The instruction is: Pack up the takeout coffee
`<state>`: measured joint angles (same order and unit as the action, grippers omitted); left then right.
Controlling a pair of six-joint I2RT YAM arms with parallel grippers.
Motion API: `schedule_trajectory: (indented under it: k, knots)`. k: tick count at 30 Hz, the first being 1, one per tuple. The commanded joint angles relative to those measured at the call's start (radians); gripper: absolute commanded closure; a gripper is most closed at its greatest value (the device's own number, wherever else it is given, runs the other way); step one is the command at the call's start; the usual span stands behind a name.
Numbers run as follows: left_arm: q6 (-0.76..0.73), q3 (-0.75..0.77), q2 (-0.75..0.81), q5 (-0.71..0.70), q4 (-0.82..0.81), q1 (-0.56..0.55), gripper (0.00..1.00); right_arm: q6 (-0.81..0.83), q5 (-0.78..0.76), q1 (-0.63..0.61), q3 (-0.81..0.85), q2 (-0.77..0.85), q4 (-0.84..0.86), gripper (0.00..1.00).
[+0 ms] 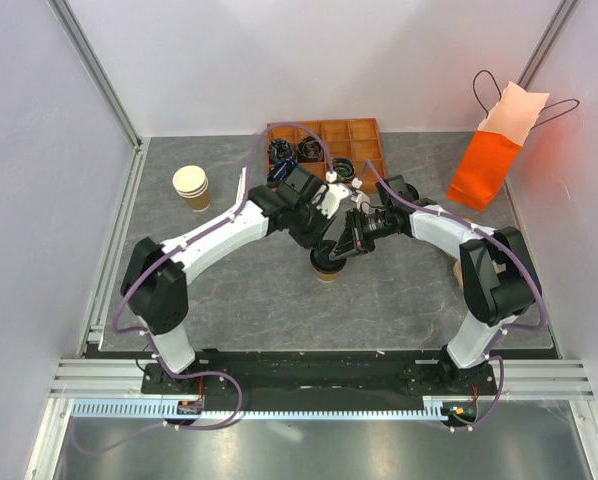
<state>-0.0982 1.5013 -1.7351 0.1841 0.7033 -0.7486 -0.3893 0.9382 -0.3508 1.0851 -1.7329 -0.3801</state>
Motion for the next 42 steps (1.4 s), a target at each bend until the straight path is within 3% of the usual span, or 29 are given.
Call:
schedule_trajectory:
  k: [1,6,10,17,22,25,27,31,37,42]
  knots:
    - [0.008,-0.091,-0.081,0.034,-0.064,-0.003,0.77,0.038,-0.091,-0.001,-0.014,-0.047,-0.005,0.86]
    - [0.037,-0.148,-0.041,0.049,-0.067,0.009,0.85,0.053,-0.11,0.001,-0.024,-0.059,-0.006,0.87]
    - [0.031,-0.09,0.012,0.06,-0.045,0.009,0.83,0.055,-0.104,0.003,-0.021,-0.067,-0.006,0.87]
    - [0.043,-0.039,0.091,0.162,-0.037,0.038,0.61,0.037,-0.039,0.003,0.025,-0.025,0.015,0.83]
    - [0.089,-0.049,0.124,0.248,-0.056,0.09,0.53,0.012,0.016,0.001,0.087,0.013,0.037,0.75]
    - [0.083,-0.091,0.173,0.275,-0.099,0.106,0.42,-0.005,0.037,0.001,0.117,0.036,0.043,0.69]
    - [0.069,-0.121,0.207,0.302,-0.142,0.106,0.26,-0.017,0.048,0.003,0.128,0.056,0.04,0.68]
    - [0.019,-0.199,0.278,0.292,-0.2,0.104,0.09,-0.028,0.016,0.01,0.105,0.119,0.026,0.61]
    - [-0.077,-0.179,0.272,0.239,-0.183,0.062,0.13,0.107,-0.102,0.036,0.056,0.168,-0.107,0.57]
    - [-0.095,-0.072,0.152,0.166,-0.113,0.005,0.32,0.168,-0.153,0.039,0.023,0.179,-0.174,0.62]
